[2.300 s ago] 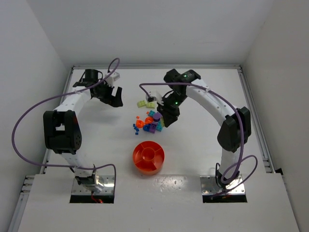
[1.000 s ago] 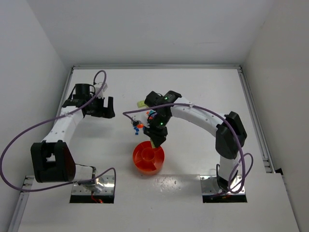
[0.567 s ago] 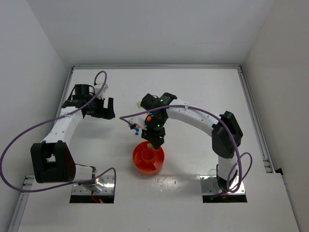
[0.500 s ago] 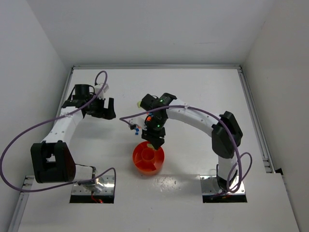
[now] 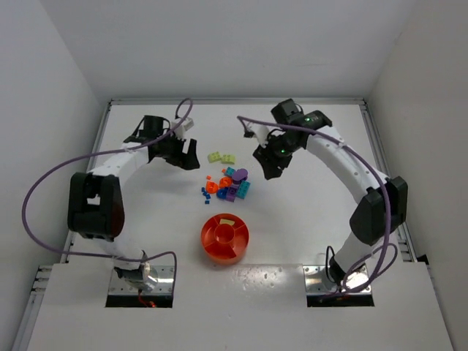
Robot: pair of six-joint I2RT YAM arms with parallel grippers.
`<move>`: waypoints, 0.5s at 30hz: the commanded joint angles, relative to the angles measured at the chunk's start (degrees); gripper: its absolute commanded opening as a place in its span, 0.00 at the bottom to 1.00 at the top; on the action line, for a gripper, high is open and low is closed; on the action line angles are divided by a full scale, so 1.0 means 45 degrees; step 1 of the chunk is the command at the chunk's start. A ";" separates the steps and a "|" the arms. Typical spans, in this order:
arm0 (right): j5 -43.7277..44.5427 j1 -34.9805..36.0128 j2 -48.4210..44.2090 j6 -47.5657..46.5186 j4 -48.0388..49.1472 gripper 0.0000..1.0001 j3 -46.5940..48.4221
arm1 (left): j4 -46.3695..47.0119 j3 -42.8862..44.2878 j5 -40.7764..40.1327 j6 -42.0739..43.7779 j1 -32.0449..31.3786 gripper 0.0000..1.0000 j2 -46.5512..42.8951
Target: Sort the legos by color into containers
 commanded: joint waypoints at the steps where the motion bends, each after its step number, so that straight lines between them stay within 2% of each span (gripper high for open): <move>1: -0.0269 -0.1168 0.0353 0.0694 0.0273 0.50 -0.0205 | 0.1146 0.1096 0.0734 0.0719 -0.0738 0.86 0.1209; 9: -0.0933 -0.2207 0.0492 0.0578 -0.0137 0.57 -0.0341 | 0.1439 0.3635 0.0307 0.3141 -0.0994 0.81 0.4763; 15: -0.0816 -0.2579 0.0492 0.0576 -0.0255 0.61 -0.0341 | 0.1439 0.4866 -0.0201 0.5467 -0.1852 0.80 0.5959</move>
